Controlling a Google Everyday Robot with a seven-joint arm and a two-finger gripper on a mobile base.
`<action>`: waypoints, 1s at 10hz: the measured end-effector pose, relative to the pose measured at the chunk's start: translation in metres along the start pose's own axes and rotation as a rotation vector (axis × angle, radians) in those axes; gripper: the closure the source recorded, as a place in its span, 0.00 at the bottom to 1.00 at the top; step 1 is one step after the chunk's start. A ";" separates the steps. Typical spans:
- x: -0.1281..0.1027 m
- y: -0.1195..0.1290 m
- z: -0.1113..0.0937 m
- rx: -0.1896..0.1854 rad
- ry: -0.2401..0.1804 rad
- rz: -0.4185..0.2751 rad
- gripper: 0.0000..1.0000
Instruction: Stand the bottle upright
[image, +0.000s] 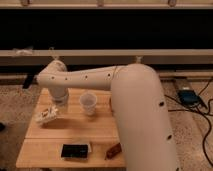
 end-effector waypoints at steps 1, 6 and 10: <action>-0.003 0.007 -0.004 -0.014 -0.069 -0.029 1.00; -0.019 0.031 -0.021 -0.074 -0.254 -0.085 1.00; -0.050 0.050 -0.060 -0.147 -0.275 -0.050 1.00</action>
